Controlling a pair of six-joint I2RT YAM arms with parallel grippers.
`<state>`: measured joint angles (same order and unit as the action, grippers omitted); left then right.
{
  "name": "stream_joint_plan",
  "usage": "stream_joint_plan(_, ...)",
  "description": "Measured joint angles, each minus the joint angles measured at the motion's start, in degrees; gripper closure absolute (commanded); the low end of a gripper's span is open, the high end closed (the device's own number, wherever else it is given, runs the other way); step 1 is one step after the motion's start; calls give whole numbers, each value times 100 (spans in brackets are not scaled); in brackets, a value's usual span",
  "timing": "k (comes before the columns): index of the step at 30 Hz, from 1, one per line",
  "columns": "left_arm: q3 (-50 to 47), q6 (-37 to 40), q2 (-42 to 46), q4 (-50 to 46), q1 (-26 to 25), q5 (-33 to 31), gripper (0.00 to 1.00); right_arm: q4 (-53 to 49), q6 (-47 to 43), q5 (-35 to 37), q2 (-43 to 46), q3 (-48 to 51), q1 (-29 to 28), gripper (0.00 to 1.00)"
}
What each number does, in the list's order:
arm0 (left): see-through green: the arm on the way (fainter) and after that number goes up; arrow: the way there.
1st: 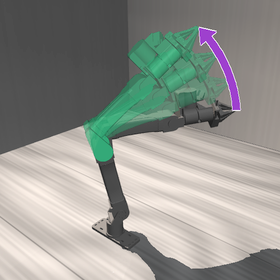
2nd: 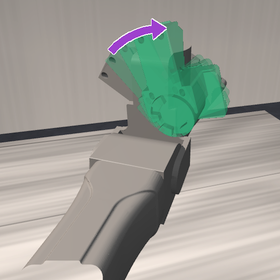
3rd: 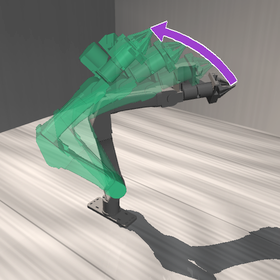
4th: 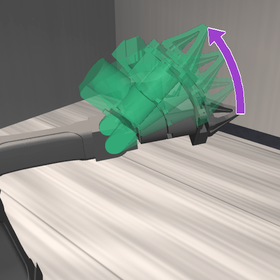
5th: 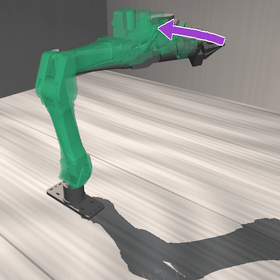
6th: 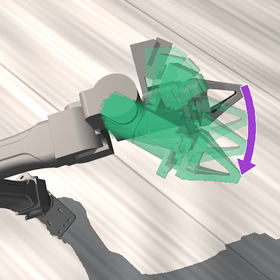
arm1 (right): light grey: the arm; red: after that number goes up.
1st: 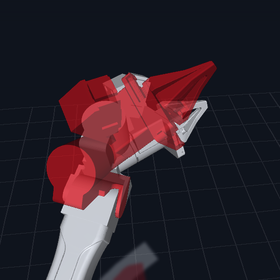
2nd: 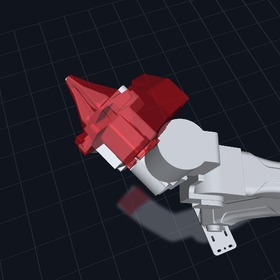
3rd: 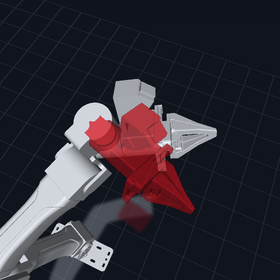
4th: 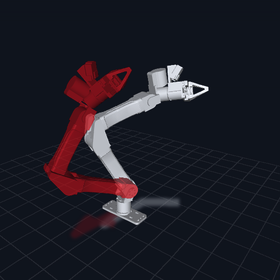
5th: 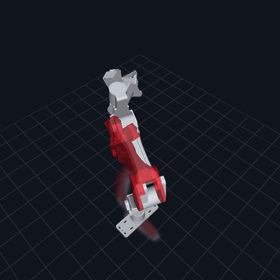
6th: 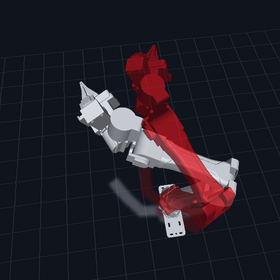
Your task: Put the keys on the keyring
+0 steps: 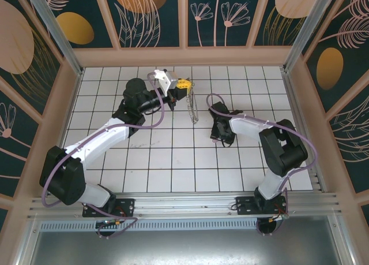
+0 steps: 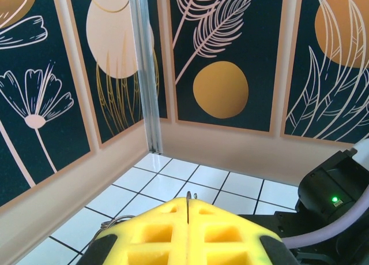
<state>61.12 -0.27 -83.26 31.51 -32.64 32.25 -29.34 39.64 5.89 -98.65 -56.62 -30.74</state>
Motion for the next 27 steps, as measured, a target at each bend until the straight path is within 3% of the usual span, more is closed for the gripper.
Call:
stream_joint_plan(7,-7,0,0,2,0,-2,100,83,-195,-109,37,50,-160,88)
stream_joint_plan(15,-7,-46,0,4,0,-4,100,-175,-852,-92,125,39,-157,100)
stream_joint_plan(20,-7,-96,0,26,0,-2,100,-522,-1145,227,175,-9,-94,100)
stream_joint_plan(27,-7,-151,0,170,0,-2,100,-450,-1036,138,769,20,490,100)
